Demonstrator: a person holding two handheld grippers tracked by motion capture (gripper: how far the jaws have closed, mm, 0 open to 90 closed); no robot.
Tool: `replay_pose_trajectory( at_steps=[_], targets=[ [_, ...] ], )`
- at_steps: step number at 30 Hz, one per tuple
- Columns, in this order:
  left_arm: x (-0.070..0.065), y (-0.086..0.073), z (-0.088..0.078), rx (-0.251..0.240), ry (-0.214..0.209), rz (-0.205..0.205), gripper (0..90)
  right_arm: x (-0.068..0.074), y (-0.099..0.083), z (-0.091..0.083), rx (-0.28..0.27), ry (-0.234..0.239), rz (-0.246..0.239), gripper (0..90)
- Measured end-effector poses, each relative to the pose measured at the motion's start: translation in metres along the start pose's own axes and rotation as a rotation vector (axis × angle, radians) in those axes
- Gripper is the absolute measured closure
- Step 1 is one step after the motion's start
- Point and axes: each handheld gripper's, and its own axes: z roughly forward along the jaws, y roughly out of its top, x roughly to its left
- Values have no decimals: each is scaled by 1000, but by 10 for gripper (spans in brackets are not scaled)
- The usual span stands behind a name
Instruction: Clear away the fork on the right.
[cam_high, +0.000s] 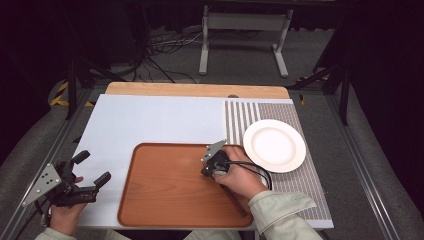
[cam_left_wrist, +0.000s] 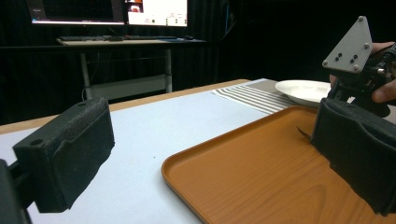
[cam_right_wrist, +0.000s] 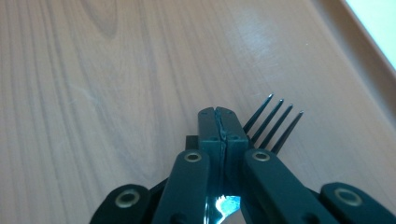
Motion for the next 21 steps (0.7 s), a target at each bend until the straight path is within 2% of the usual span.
replay_pose_trajectory(
  at_steps=[11, 21],
  targets=[
    [0, 0, 0, 3, -2, 2, 3, -3, 0, 2, 2, -16, -12, 899],
    [0, -1, 1, 3, -4, -2, 3, -12, -3, 0, 11, -64, -1, 898]
  ],
)
